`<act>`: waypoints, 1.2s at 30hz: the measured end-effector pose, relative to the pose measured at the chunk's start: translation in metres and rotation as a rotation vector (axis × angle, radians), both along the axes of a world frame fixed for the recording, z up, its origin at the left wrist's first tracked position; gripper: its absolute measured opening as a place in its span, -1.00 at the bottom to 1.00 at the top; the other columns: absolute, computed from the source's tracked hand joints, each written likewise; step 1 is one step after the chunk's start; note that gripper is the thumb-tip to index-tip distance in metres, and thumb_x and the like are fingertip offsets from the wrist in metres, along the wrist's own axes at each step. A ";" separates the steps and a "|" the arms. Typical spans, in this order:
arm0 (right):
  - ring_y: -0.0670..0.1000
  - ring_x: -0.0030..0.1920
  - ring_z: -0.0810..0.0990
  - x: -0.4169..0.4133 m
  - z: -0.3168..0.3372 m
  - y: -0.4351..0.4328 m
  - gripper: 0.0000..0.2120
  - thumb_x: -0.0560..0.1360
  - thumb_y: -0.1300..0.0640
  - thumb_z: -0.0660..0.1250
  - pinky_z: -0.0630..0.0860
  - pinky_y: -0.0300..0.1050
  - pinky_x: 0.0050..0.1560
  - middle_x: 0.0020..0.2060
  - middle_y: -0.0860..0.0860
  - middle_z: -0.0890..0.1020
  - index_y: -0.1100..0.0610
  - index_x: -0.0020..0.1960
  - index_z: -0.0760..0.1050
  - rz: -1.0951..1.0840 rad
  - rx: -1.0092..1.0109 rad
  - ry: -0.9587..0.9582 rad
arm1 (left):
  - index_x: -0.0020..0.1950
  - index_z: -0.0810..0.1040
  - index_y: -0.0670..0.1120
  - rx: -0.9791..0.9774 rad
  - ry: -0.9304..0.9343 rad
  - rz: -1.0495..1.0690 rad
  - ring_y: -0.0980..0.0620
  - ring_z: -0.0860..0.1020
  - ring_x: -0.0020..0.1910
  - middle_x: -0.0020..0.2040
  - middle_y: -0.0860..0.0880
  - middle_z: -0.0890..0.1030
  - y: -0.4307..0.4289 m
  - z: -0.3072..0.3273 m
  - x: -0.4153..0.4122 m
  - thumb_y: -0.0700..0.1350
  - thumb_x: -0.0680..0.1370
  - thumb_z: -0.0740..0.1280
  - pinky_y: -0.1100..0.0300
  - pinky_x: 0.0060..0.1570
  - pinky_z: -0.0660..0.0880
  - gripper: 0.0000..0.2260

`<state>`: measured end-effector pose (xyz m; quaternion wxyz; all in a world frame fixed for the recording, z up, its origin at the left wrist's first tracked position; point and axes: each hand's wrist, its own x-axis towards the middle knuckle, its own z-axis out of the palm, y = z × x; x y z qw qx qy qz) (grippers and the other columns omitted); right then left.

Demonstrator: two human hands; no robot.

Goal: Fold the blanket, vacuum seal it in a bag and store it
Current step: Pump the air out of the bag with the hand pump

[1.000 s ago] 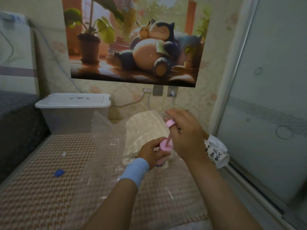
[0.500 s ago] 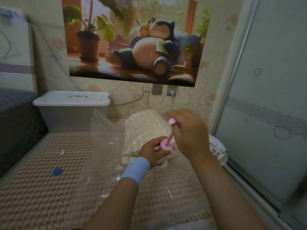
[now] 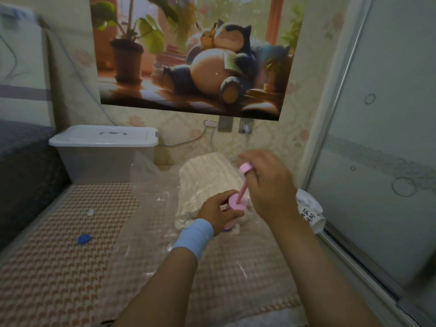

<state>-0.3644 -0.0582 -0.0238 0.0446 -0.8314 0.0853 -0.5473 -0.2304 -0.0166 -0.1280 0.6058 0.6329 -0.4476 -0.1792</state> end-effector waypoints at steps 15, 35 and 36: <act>0.04 0.12 0.54 0.003 -0.011 -0.006 -0.71 0.54 0.25 0.23 0.49 -0.05 0.12 0.11 0.04 0.60 0.14 0.21 0.59 0.010 0.110 0.163 | 0.10 0.60 0.14 0.005 0.078 0.016 0.07 0.60 0.03 0.05 0.05 0.66 -0.002 0.002 -0.001 -0.18 0.34 0.56 0.14 -0.01 0.60 -0.59; 0.09 0.19 0.53 0.002 -0.002 0.000 -0.72 0.55 0.33 0.24 0.40 -0.21 0.26 0.13 0.15 0.62 0.28 0.22 0.59 -0.027 -0.097 -0.184 | 0.13 0.57 0.18 -0.001 0.070 0.007 0.08 0.59 0.08 0.11 0.07 0.63 -0.004 -0.002 0.000 -0.19 0.35 0.56 0.11 0.06 0.58 -0.56; 0.10 0.21 0.50 0.005 -0.015 -0.004 -0.68 0.52 0.36 0.21 0.37 -0.23 0.29 0.17 0.16 0.60 0.27 0.23 0.58 -0.048 -0.062 -0.141 | 0.11 0.56 0.18 0.005 0.070 0.005 0.08 0.58 0.07 0.08 0.07 0.63 -0.004 -0.003 -0.003 -0.20 0.36 0.55 0.11 0.05 0.58 -0.57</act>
